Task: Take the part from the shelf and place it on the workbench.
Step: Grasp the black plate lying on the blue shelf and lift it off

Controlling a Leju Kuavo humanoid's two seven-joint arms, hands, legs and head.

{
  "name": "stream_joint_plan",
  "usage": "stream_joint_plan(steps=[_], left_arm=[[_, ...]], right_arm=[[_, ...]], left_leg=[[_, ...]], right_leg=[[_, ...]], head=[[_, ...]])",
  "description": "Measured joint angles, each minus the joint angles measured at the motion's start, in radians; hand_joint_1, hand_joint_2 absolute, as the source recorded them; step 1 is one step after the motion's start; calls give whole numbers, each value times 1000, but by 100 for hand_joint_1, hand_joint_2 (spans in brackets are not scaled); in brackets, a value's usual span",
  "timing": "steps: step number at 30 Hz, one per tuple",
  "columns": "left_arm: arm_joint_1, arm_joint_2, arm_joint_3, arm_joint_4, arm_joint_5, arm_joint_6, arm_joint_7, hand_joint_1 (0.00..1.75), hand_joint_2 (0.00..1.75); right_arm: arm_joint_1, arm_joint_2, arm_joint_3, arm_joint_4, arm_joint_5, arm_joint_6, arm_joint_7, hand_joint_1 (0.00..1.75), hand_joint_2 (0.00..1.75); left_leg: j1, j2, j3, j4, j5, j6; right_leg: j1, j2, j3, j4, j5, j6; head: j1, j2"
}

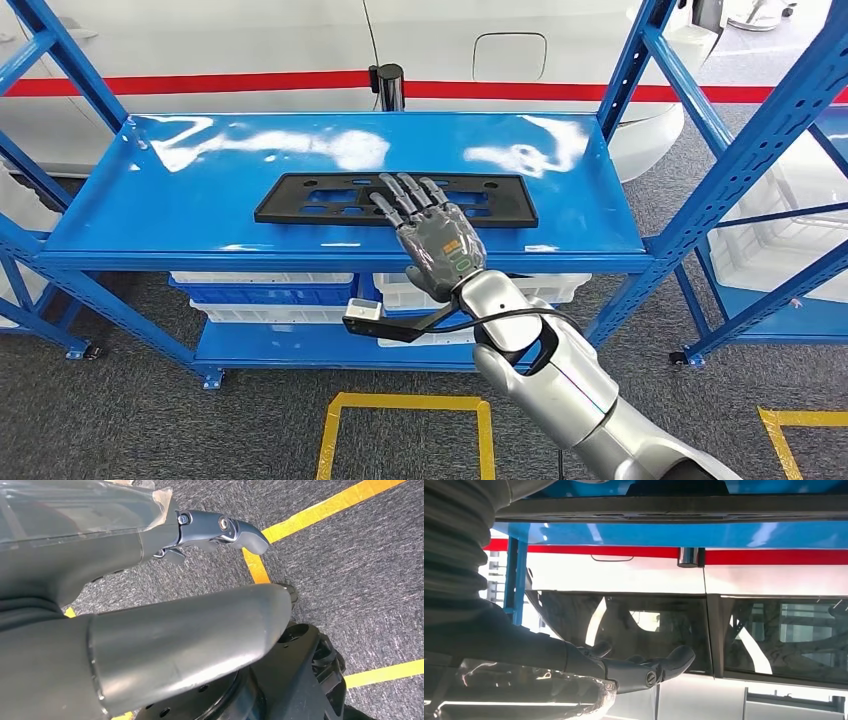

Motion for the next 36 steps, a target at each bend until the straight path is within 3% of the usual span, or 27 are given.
stream_joint_plan(steps=[13,16,18,21,23,25,26,27,28,29,31,33,34,36], left_arm=[[0,0,8,-3,-49,0,18,0,0],[-1,0,12,-9,-62,0,19,0,0],[-1,-2,15,-11,-70,0,20,0,0],[-1,-6,22,-11,-79,1,21,0,0],[0,-8,24,-11,-82,1,21,0,0],[0,-10,26,-11,-86,1,23,0,0],[0,-9,26,-12,-88,1,23,0,0],[0,-7,27,-12,-91,1,24,0,0],[-1,-5,28,-13,-94,-1,24,0,0],[-1,-4,28,-14,-97,-4,25,0,0],[0,-4,28,-15,-103,-9,27,0,0],[-1,-5,28,-17,-111,-10,31,0,0],[-2,-6,28,-18,-115,-10,33,0,0],[-3,-7,29,-21,-124,-10,36,0,0]], right_arm=[[37,3,-40,10,6,42,20,0,175],[45,4,-46,6,-8,40,-1,0,175],[48,5,-50,3,-17,36,-15,0,175],[58,3,-54,2,-27,31,-29,0,175],[67,1,-56,2,-29,30,-33,0,175],[71,-1,-57,2,-31,29,-37,0,175],[72,-2,-58,2,-33,26,-40,0,175],[73,-1,-58,2,-35,24,-43,0,175],[75,-1,-59,2,-36,21,-46,0,175],[79,0,-60,1,-37,18,-49,0,175],[86,0,-63,0,-38,14,-54,0,175],[88,0,-65,-1,-38,11,-58,0,175],[88,1,-66,-1,-38,10,-59,0,175],[91,2,-67,-1,-38,8,-61,0,175]], left_leg=[[0,0,0,1,-1,1],[3,5,19,-31,13,23],[10,13,42,-67,30,37],[14,20,47,-75,32,37],[17,20,46,-72,29,31],[27,20,44,-59,20,16],[31,19,40,-45,11,3],[34,18,33,-27,-1,-11],[34,17,26,-11,-12,-22],[33,16,20,1,-20,-29],[37,14,17,7,-26,-34],[42,32,7,33,-41,-36],[43,45,-12,71,-60,-37],[41,67,-83,201,-115,-36]], right_leg=[[-3,0,1,-3,1,1],[-4,-3,5,-14,5,12],[1,-13,-19,38,-20,9],[-6,-20,-110,215,-90,9],[-14,-21,-134,258,-96,21],[-24,-23,-91,173,-56,47],[-32,-24,-57,109,-33,63],[-36,-22,-28,56,-17,70],[-38,-20,-12,29,-11,67],[-38,-18,-8,25,-14,56],[-33,-17,-13,38,-19,27],[-30,-19,-12,40,-20,13],[-28,-20,-11,39,-21,7],[-19,-25,-10,39,-23,0]], head=[[0,0],[0,0],[3,0],[4,0],[4,0],[4,0],[5,0],[7,0],[7,0],[5,0],[0,0],[-2,0],[-2,0],[-3,0]])
